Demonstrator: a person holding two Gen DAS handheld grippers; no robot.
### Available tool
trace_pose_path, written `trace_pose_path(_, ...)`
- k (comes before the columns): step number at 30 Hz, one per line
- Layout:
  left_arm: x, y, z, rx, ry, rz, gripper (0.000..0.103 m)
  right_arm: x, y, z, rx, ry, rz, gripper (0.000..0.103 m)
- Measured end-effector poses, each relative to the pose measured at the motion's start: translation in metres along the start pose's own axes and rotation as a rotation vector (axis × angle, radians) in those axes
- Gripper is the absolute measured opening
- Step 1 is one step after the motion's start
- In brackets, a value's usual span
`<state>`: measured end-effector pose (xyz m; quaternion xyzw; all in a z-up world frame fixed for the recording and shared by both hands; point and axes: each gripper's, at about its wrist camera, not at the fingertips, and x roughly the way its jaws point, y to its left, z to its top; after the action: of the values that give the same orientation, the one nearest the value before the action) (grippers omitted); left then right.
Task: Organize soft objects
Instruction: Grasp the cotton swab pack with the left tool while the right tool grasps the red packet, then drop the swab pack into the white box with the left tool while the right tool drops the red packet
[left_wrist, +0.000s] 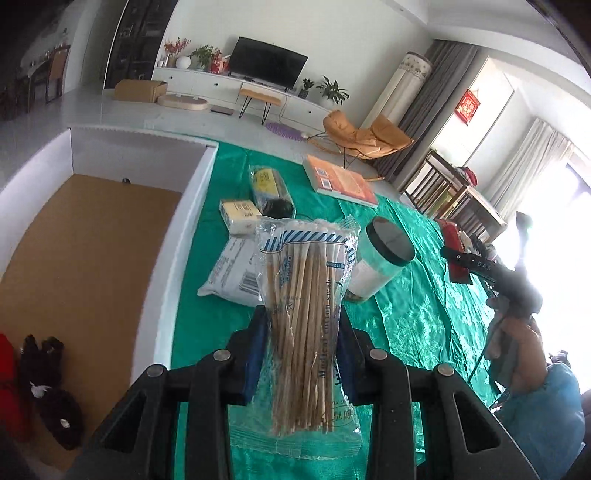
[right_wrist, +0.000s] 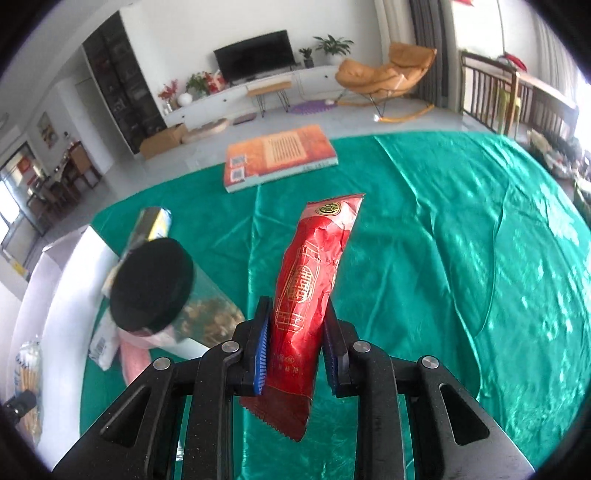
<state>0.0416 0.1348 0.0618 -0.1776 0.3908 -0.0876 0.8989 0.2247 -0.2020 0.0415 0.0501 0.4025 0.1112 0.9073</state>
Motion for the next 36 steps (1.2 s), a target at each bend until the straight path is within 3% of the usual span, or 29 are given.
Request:
trace_pose_path(5, -0.046, 0.043, 0.012, 0.006, -0.052, 0.133, 0.034, -0.048, 0.091, 0.012, -0.167, -0.029, 0.151, 0.026)
trace_pose_path(12, -0.105, 0.135, -0.007, -0.099, -0.096, 0.428, 0.035, -0.086, 0.267, -0.021, -0.354, 0.038, 0.502, 0.026)
trace_pose_path(14, -0.111, 0.156, -0.019, -0.145, -0.090, 0.525, 0.045, -0.084, 0.307, -0.039, -0.386, 0.081, 0.578, 0.027)
trace_pose_path(16, -0.112, 0.175, -0.028, -0.199, -0.084, 0.571, 0.088, -0.076, 0.334, -0.055, -0.392, 0.127, 0.649, 0.037)
trace_pose_path(17, -0.114, 0.180, -0.032, -0.222, -0.105, 0.585, 0.096, -0.070, 0.340, -0.061, -0.388, 0.169, 0.676, 0.069)
trace_pose_path(18, -0.116, 0.181, -0.036, -0.234, -0.142, 0.599, 0.099, -0.066, 0.340, -0.067, -0.375, 0.190, 0.680, 0.084)
trace_pose_path(20, -0.118, 0.177, -0.039, -0.236, -0.198, 0.609, 0.099, -0.064, 0.328, -0.073, -0.382, 0.163, 0.641, 0.083)
trace_pose_path(22, -0.110, 0.168, -0.037, -0.217, -0.204, 0.558, 0.099, -0.062, 0.306, -0.076, -0.419, 0.100, 0.524, 0.083)
trace_pose_path(25, -0.091, 0.136, -0.033, -0.159, -0.205, 0.425, 0.099, -0.054, 0.249, -0.090, -0.405, 0.033, 0.348, 0.083)
trace_pose_path(28, -0.064, 0.082, -0.031, -0.076, -0.182, 0.262, 0.099, -0.038, 0.178, -0.108, -0.278, 0.023, 0.213, 0.083)
trace_pose_path(32, -0.014, -0.002, -0.043, 0.077, -0.047, 0.057, 0.100, -0.016, 0.083, -0.135, -0.101, 0.012, 0.024, 0.083)
trace_pose_path(36, 0.053, -0.056, -0.077, 0.216, 0.126, 0.006, 0.099, -0.004, 0.021, -0.158, -0.057, 0.015, -0.171, 0.083)
